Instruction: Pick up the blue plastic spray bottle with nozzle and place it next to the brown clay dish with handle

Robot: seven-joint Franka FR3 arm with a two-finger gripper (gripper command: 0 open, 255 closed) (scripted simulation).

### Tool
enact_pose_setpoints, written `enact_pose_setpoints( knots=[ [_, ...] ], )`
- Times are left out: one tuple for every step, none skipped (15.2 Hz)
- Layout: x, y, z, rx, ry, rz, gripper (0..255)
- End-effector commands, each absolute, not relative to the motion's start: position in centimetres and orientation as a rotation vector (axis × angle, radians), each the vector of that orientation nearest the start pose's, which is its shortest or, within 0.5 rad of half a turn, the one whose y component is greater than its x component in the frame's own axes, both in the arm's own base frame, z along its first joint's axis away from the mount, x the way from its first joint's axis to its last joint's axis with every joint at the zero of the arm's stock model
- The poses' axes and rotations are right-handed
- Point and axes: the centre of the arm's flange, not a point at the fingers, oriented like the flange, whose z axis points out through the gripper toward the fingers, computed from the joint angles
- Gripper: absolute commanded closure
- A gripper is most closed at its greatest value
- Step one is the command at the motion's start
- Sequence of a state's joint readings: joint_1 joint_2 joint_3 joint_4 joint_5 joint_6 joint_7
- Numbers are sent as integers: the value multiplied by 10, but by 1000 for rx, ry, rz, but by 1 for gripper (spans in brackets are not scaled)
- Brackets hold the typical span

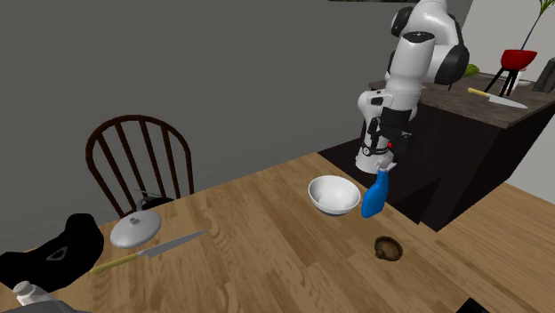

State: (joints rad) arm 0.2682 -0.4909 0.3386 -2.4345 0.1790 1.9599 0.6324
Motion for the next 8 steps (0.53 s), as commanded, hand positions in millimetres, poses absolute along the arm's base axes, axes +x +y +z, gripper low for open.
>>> enact_pose_setpoints(
  knots=[
    [321,246,481,-3130,207,12,0],
    [321,246,481,-3130,207,12,0],
    [321,246,481,-3130,207,12,0],
    [321,246,481,-3130,207,12,0],
    [321,246,481,-3130,207,12,0],
    [321,246,481,-3130,207,12,0],
    [321,246,481,-3130,207,12,0],
    [321,246,481,-3130,207,12,0]
  ],
)
